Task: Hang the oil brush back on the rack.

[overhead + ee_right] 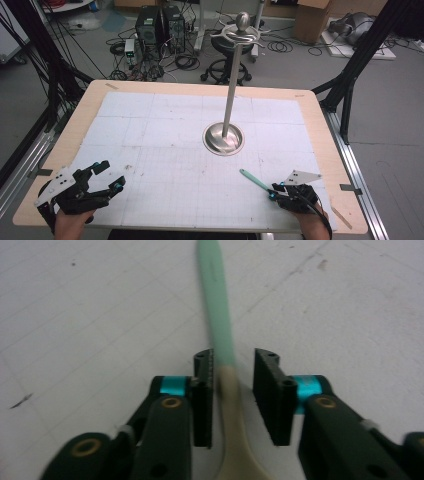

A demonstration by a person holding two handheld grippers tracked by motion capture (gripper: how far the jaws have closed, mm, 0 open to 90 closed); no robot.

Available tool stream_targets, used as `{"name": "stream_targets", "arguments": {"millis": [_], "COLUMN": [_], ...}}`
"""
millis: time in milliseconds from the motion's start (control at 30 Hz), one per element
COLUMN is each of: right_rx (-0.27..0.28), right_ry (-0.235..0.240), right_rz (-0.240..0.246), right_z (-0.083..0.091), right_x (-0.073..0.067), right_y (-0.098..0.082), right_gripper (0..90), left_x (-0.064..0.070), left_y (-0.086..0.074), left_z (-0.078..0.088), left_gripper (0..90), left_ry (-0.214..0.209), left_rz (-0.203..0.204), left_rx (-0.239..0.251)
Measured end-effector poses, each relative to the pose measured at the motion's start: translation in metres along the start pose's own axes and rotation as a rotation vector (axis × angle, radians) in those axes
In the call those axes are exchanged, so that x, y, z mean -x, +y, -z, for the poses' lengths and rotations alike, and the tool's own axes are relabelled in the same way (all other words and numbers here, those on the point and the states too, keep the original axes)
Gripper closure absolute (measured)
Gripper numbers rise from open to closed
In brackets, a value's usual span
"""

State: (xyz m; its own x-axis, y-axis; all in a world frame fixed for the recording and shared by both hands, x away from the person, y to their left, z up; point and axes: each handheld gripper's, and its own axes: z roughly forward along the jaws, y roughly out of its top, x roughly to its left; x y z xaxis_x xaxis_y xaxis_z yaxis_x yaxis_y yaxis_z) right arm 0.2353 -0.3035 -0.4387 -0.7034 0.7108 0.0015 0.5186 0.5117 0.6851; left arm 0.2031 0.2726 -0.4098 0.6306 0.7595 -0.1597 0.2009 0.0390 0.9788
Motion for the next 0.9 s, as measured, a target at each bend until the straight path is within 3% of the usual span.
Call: {"name": "stream_targets", "arguments": {"millis": [67,267,300,333,367,600,633,900], "right_rx": [-0.015,-0.025,-0.013,-0.013,0.012,0.102,0.134,0.228], "right_ry": [-0.004,-0.008,0.004,0.004,0.020,0.053,0.068,0.130], "right_rz": [0.040,0.006,-0.032,-0.032,-0.056,-0.080,-0.076,-0.069], "right_z": [0.000,0.000,0.001,0.001,0.002,0.011,0.012,0.017], "right_x": [-0.003,-0.004,-0.002,-0.002,-0.001,-0.003,-0.005,-0.015], "right_y": [0.002,0.003,0.002,0.002,0.002,0.005,0.007,0.018], "right_gripper": [81.9,83.1,83.1,83.1,83.1,83.1,83.1,83.0], "left_x": [0.000,0.001,0.002,0.002,0.002,0.002,0.002,0.007], "left_y": [0.000,0.000,0.000,0.000,0.000,0.001,0.001,0.008], "left_z": [0.000,-0.001,-0.002,-0.002,-0.002,-0.002,-0.002,-0.007], "left_gripper": [19.7,19.7,19.7,19.7,19.8,19.8,19.8,20.4], "left_ry": [0.001,-0.005,-0.008,-0.010,-0.007,-0.005,-0.012,-0.111], "left_rz": [0.001,-0.004,-0.004,-0.005,-0.008,-0.005,-0.002,0.021], "left_rx": [0.001,-0.004,-0.005,-0.007,-0.008,-0.002,-0.002,0.003]}}
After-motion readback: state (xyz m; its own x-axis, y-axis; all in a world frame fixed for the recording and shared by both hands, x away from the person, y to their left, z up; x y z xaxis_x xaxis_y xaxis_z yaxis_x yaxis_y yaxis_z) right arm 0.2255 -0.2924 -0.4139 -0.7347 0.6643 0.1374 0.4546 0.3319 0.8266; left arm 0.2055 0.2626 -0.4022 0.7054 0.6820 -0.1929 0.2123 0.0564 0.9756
